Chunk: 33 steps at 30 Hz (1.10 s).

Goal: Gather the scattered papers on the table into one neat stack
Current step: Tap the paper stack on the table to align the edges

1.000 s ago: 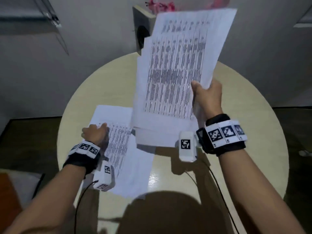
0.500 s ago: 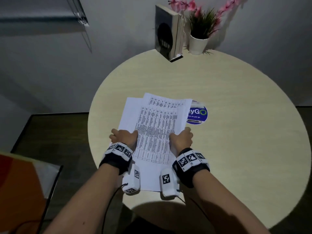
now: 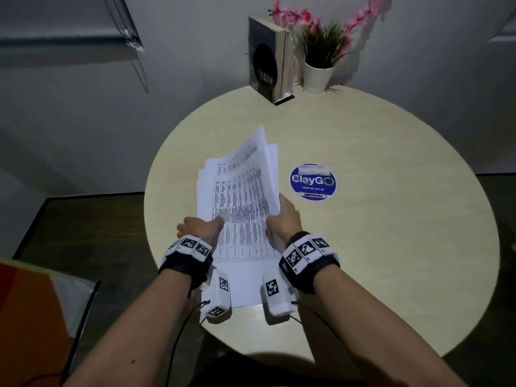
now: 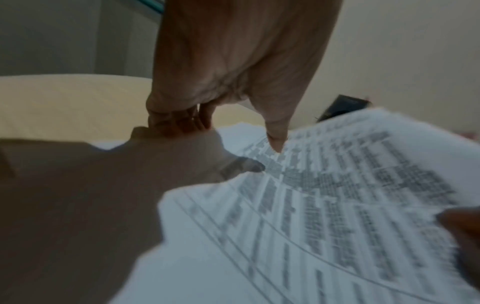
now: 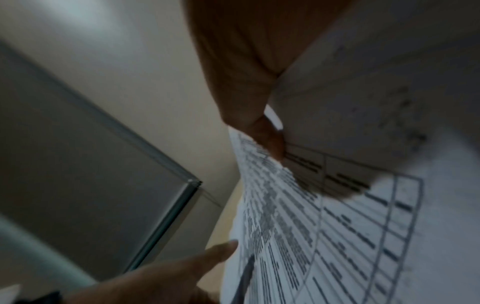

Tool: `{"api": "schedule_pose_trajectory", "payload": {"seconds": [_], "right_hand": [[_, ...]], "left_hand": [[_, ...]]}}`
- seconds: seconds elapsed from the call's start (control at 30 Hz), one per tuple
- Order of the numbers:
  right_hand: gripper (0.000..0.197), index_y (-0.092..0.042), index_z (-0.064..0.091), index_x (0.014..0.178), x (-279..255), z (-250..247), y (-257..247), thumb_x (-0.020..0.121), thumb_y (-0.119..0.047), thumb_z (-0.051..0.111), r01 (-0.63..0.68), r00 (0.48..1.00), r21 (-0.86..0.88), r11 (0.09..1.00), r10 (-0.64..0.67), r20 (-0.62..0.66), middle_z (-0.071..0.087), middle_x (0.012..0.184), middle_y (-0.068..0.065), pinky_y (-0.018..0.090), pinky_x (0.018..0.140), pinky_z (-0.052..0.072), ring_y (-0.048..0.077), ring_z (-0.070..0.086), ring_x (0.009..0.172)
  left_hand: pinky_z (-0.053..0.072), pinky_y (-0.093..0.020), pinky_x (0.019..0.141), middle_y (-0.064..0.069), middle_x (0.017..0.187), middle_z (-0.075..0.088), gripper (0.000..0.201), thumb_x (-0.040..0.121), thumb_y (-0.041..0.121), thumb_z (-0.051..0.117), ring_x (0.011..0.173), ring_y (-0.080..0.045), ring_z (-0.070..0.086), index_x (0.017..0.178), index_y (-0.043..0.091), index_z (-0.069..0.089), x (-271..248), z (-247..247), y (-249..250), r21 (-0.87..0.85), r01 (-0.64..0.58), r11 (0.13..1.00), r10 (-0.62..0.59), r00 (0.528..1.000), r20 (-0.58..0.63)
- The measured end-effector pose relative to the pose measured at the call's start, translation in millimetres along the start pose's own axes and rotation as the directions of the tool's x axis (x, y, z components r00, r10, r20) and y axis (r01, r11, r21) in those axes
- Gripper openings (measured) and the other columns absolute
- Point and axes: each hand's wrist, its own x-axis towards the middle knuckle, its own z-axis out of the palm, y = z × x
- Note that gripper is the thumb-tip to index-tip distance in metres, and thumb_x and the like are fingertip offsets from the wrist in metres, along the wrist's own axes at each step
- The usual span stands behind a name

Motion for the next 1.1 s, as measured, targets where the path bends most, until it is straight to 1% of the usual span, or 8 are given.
{"api": "schedule_pose_trajectory", "payload": {"seconds": [0.1,0.2,0.3,0.53,0.67,0.83,0.93,1.1], "right_hand": [[0.042,-0.01,0.055,0.115,-16,-34,-26,0.08,0.012,0.049,0.221,0.974,0.118,0.968,-0.225,0.017,0.057,0.087,0.007,0.012,0.055,0.045,0.008,0.06,0.07],[0.038,-0.011,0.051,0.115,-30,-80,-49,0.083,0.01,0.055,0.373,0.926,0.161,0.914,-0.379,0.007,0.056,0.087,-0.004,0.006,0.062,0.042,-0.013,0.055,0.067],[0.043,-0.011,0.045,0.128,-32,-112,-69,0.088,-0.001,0.055,0.494,0.867,0.131,0.859,-0.475,-0.153,0.056,0.112,0.002,0.026,0.084,0.048,0.015,0.057,0.101],[0.047,0.0,0.042,0.131,-25,-158,-100,0.086,-0.005,0.053,0.69,0.614,0.135,0.711,-0.476,-0.629,0.047,0.134,0.007,0.017,0.106,0.033,0.016,0.043,0.127],[0.029,-0.014,0.051,0.108,-23,-158,-68,0.082,-0.015,0.062,0.636,0.653,0.197,0.746,-0.384,-0.653,0.062,0.107,0.009,0.03,0.094,0.049,0.027,0.058,0.104],[0.036,-0.017,0.05,0.122,-19,-143,-26,0.088,-0.007,0.058,0.489,0.8,0.304,0.818,-0.282,-0.53,0.06,0.114,0.007,0.041,0.096,0.051,0.021,0.058,0.108],[0.035,-0.008,0.046,0.126,-15,-136,-29,0.092,-0.005,0.051,0.473,0.823,0.313,0.824,-0.285,-0.492,0.058,0.114,0.009,0.039,0.094,0.052,0.025,0.057,0.11],[0.05,-0.023,0.026,0.127,-11,-142,-33,0.089,-0.004,0.052,0.536,0.812,0.41,0.738,-0.317,-0.49,0.047,0.127,0.007,0.03,0.093,0.049,0.018,0.052,0.112]], "left_hand": [[0.036,-0.044,0.098,-0.026,0.142,0.038,0.107,0.069,0.082,0.043,0.126,-0.04,0.042,0.135,-0.002,0.041,-1,-14,0,-0.079,-0.027,0.997,0.036,0.992,0.122],[0.045,-0.042,0.1,-0.014,0.134,0.055,0.069,0.081,0.055,0.06,0.11,-0.025,0.063,0.131,0.008,0.05,-24,-34,27,-0.633,-0.133,0.763,0.337,0.917,0.213],[0.053,-0.034,0.093,-0.007,0.109,0.066,0.033,0.091,0.007,0.055,0.093,-0.016,0.067,0.124,0.006,0.054,-65,-59,78,-0.753,-0.46,0.47,0.581,0.804,-0.128],[0.041,0.0,0.068,0.004,0.088,0.059,0.015,0.088,0.011,0.059,0.063,0.019,0.055,0.101,0.004,0.063,-137,-77,169,-0.463,-0.865,0.192,0.627,0.471,-0.621],[0.049,-0.011,0.08,0.002,0.099,0.064,0.029,0.084,0.012,0.065,0.077,0.009,0.062,0.112,0.003,0.062,-127,-48,158,-0.534,-0.802,0.269,0.671,0.553,-0.493],[0.056,-0.029,0.087,-0.009,0.11,0.067,0.048,0.076,0.012,0.074,0.093,-0.016,0.065,0.12,0.002,0.058,-104,-8,117,-0.634,-0.622,0.459,0.606,0.741,-0.289],[0.052,-0.045,0.094,-0.008,0.107,0.066,0.036,0.082,0.01,0.066,0.098,-0.023,0.063,0.117,0.001,0.06,-105,-5,121,-0.601,-0.648,0.468,0.577,0.739,-0.347],[0.056,-0.019,0.075,0.005,0.099,0.066,0.036,0.077,0.016,0.072,0.086,-0.003,0.065,0.108,0.016,0.055,-104,-20,122,-0.685,-0.648,0.332,0.609,0.702,-0.369]]}}
